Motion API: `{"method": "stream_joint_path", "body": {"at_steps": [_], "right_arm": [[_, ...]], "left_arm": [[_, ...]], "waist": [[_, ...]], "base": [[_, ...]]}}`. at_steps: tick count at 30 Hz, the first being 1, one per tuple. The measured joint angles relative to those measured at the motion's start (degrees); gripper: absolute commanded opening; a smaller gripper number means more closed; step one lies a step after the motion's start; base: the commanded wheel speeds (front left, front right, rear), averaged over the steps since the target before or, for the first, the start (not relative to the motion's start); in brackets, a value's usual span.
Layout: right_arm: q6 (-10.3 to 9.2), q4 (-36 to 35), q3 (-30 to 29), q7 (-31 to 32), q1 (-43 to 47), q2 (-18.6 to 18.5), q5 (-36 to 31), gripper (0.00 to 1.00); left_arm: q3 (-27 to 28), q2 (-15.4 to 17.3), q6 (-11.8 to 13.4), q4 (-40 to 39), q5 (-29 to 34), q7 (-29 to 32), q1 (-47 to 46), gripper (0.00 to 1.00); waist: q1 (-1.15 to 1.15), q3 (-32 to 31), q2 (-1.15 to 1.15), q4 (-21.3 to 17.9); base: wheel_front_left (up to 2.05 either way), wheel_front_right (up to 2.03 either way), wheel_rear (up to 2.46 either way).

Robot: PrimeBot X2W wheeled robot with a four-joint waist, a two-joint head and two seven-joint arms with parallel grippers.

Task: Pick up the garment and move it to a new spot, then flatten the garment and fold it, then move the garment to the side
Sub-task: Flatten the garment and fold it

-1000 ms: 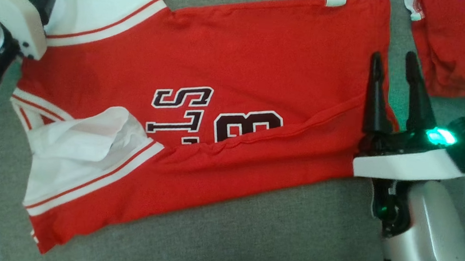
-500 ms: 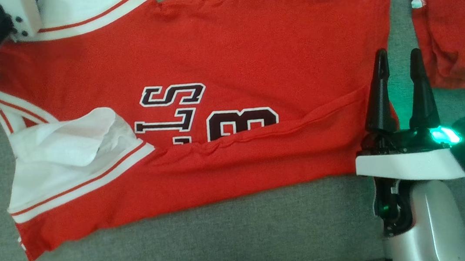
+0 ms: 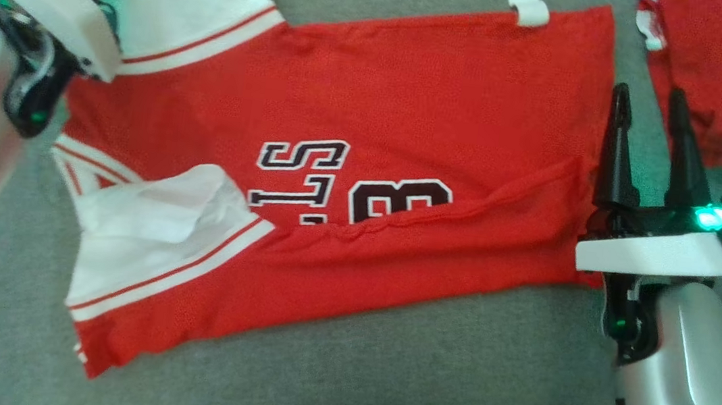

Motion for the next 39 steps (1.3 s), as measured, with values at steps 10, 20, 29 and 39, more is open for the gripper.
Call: {"method": "stream_joint_path", "body": {"at_steps": [10,20,29,39], "right_arm": [[0.01,0.9,-5.5,9.5,-1.2,0.0,-10.7,1.0],[0.01,13.4,-15.0,23.0,-13.3,-0.5,-21.8,1.0],[0.01,28.0,-19.9,26.5,-20.3,-2.6,-28.7,1.0],[0.01,37.9,-21.6,24.1,-25.5,-4.4,-33.6,0.0]], "left_arm": [[-3.5,-0.5,0.0,-8.8,-1.3,-3.4,6.0,0.0],[-5.6,2.3,2.6,-23.1,-1.3,-2.8,12.2,0.0],[-6.3,2.9,4.6,-29.8,-1.3,-0.8,13.4,0.0],[-6.5,3.3,5.1,-31.2,-1.3,-0.2,13.3,0.0]], "waist": [[0.0,-4.9,0.0,7.8],[0.0,-7.0,0.0,14.4],[0.01,-6.0,0.0,15.7],[0.01,-5.2,0.0,16.1]], "base": [[0.0,0.0,0.0],[0.0,0.0,0.0],[0.0,0.0,0.0],[0.0,0.0,0.0]]}}
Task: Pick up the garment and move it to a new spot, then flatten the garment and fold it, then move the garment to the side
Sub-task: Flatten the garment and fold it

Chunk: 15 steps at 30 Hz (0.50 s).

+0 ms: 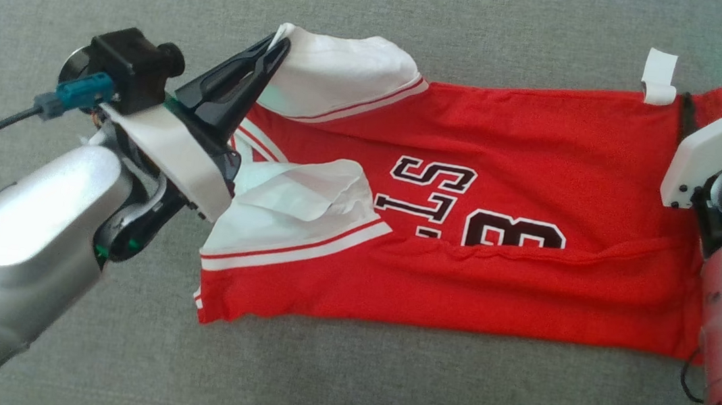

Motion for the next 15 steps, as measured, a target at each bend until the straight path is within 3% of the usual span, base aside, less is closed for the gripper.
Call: {"method": "stream_joint_path", "body": {"at_steps": [9,15], "right_arm": [[0.0,7.0,3.7,-7.2,-2.9,-0.5,0.0,0.0],[0.0,9.1,9.6,-11.7,-9.3,-0.5,5.4,0.0]], "left_arm": [[-0.4,1.3,2.2,2.9,0.5,0.0,0.0,0.0],[0.8,1.4,2.2,7.9,0.9,-0.1,-2.2,0.0]], "waist": [[0.0,-2.4,0.0,-1.5],[0.0,-3.5,0.0,-3.6]], "base": [[0.0,0.0,0.0],[0.0,0.0,0.0]]}}
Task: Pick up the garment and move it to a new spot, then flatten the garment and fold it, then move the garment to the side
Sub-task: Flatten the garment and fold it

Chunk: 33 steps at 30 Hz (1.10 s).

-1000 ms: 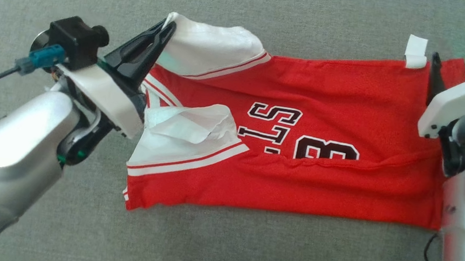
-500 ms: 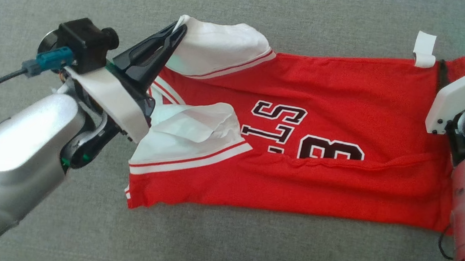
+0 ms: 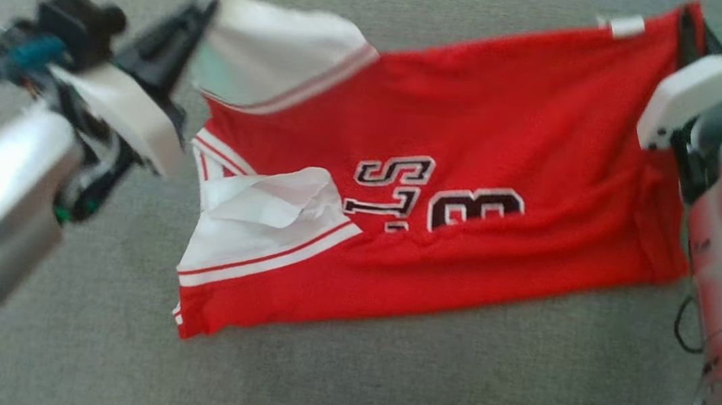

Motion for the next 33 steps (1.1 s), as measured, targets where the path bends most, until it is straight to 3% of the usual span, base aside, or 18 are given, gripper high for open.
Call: {"method": "stream_joint_path", "body": {"at_steps": [4,12,18,26,33], "right_arm": [[0.0,1.2,3.7,-2.1,-2.7,0.0,4.8,0.0],[0.0,1.6,12.0,-6.5,-8.0,-1.2,13.0,0.0],[0.0,3.3,16.5,-7.1,-8.6,-2.4,17.8,0.0],[0.0,3.9,24.3,-6.7,-5.1,-5.7,25.7,0.0],[0.0,2.9,32.6,-4.4,0.5,-11.3,29.8,0.0]], "left_arm": [[0.6,-0.5,-0.3,6.0,2.1,-2.7,-4.3,0.0],[3.7,-6.6,-0.8,20.6,5.5,-10.4,-14.6,0.0],[2.3,-10.0,-3.9,27.3,6.5,-11.1,-15.8,0.0],[0.6,-11.4,-6.1,28.4,6.4,-11.7,-11.1,0.0],[-3.4,-9.8,-6.8,21.1,5.7,-11.0,-4.9,0.0]], "waist": [[0.0,-0.2,0.0,-1.4],[0.0,0.8,0.0,-2.9],[0.0,0.6,0.0,-2.0],[0.0,-1.0,0.0,0.5],[0.0,-2.9,0.0,2.6]], "base": [[0.0,0.0,0.0],[0.0,0.0,0.0],[0.0,0.0,0.0],[0.0,0.0,0.0],[0.0,0.0,0.0]]}}
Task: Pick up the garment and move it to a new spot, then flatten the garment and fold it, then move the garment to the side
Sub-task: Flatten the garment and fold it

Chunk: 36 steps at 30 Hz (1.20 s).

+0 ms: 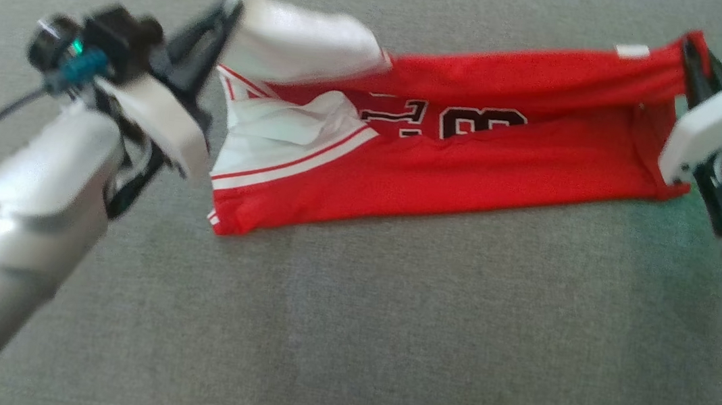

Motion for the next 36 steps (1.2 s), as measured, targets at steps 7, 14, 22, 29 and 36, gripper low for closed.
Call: {"method": "stream_joint_path", "body": {"at_steps": [7,14,22,29,36], "right_arm": [[0.0,-2.2,7.2,3.1,3.9,-4.9,3.7,0.0],[0.0,-4.7,16.7,7.2,5.1,-9.9,5.4,0.0],[0.0,-6.0,24.7,8.6,5.1,-12.3,5.8,0.0],[0.0,-6.0,29.8,10.1,5.0,-12.7,8.3,0.0],[0.0,-5.8,27.5,8.1,4.8,-12.4,16.1,1.0]], "left_arm": [[-3.0,3.2,-0.1,-9.5,-3.7,5.9,6.0,0.0],[-6.5,6.5,-0.1,-17.1,-5.4,12.3,10.2,0.0],[-8.7,8.5,0.6,-20.0,-6.0,17.2,10.4,0.0],[-9.2,7.9,1.6,-18.0,-6.1,17.1,11.5,0.0],[-7.3,4.7,4.2,-13.7,-7.3,12.9,11.8,1.0]], "waist": [[-0.01,-1.4,0.0,1.8],[0.0,-1.6,0.0,2.5],[0.0,-1.3,0.0,2.2],[0.0,-1.1,0.0,1.8],[0.0,-1.7,0.0,1.0]], "base": [[0.0,0.0,0.0],[0.0,0.0,0.0],[0.0,0.0,0.0],[0.0,0.0,0.0],[0.0,0.0,0.0]]}}
